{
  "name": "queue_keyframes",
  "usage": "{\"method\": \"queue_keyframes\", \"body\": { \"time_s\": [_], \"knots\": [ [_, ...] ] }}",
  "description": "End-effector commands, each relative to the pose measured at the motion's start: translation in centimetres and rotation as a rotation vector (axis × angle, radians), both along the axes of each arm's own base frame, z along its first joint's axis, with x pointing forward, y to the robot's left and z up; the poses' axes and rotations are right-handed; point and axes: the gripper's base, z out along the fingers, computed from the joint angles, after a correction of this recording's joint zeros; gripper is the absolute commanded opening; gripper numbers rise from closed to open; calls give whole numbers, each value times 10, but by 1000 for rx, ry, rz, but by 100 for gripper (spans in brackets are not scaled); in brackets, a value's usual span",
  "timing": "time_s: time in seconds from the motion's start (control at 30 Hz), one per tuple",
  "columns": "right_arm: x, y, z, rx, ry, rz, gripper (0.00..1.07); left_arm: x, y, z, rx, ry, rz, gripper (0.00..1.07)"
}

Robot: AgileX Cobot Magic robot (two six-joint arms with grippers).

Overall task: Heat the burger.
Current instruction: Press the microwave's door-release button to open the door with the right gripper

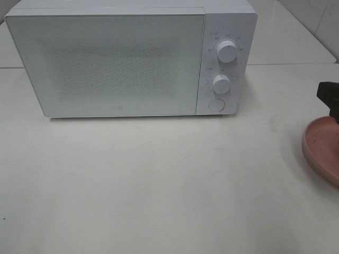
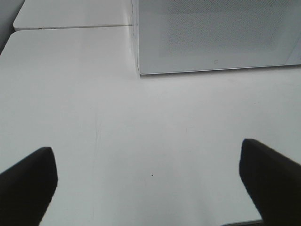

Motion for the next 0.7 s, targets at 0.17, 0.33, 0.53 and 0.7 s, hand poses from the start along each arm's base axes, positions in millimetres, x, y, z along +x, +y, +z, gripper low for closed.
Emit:
{"method": "queue_keyframes", "body": {
  "time_s": [0.17, 0.33, 0.53, 0.7],
  "knots": [
    [24, 5, -6, 30, -95, 12, 75, -2, 0, -1, -4, -20, -1, 100],
    [34, 4, -11, 32, -129, -10, 75, -2, 0, -1, -4, -20, -1, 100],
    [43, 15, -17, 25, -175, 20, 75, -2, 0, -1, -4, -20, -1, 100],
    [50, 45, -33, -7, -185, 80, 75, -2, 0, -1, -4, -20, -1, 100]
  ]
}}
